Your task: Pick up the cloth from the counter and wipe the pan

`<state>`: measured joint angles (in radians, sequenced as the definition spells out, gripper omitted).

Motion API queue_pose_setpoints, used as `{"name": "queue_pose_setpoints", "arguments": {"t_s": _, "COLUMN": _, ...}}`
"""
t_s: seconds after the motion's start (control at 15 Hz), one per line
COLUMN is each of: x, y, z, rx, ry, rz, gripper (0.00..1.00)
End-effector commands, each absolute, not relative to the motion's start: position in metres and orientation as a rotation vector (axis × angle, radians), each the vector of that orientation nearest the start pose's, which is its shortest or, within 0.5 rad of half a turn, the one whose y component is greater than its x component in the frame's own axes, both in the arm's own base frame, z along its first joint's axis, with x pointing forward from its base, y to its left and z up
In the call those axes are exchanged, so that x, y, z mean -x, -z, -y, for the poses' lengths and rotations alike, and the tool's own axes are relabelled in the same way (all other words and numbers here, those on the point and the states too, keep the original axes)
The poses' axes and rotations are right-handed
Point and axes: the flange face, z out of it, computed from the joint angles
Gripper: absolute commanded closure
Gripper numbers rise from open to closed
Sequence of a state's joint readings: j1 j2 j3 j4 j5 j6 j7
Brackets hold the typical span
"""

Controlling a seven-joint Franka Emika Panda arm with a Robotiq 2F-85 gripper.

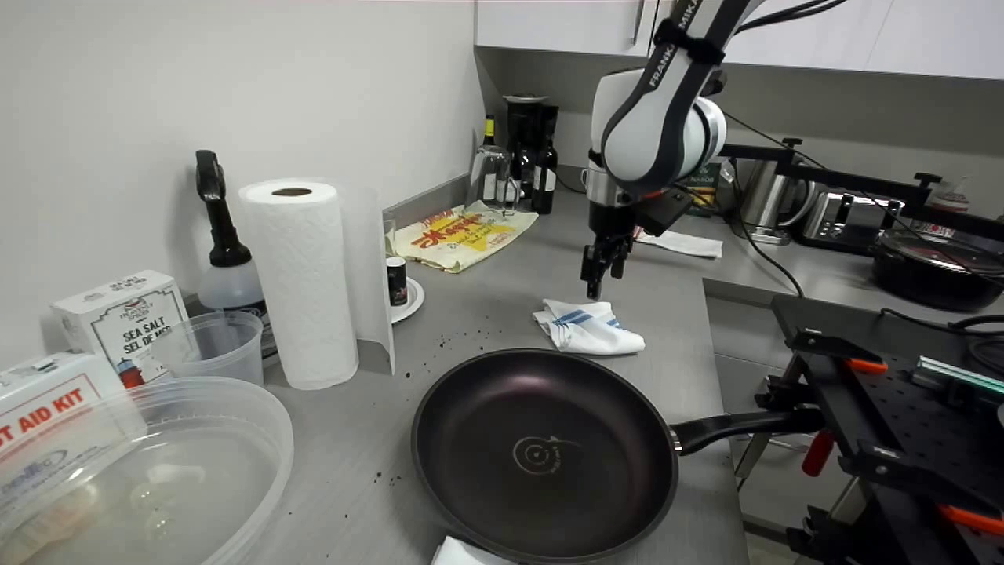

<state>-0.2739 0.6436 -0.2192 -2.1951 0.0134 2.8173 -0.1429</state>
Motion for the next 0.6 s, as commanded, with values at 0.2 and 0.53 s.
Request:
{"name": "queue_pose_setpoints", "arguments": {"t_s": 0.2, "x": -0.477, "y": -0.037, "z": 0.238, "rx": 3.238, "ry": 0.023, "rz": -0.64, "gripper": 0.0}}
{"name": "queue_pose_setpoints", "arguments": {"t_s": 0.53, "x": -0.489, "y": -0.027, "z": 0.235, "rx": 3.199, "ry": 0.061, "rz": -0.735, "gripper": 0.0}}
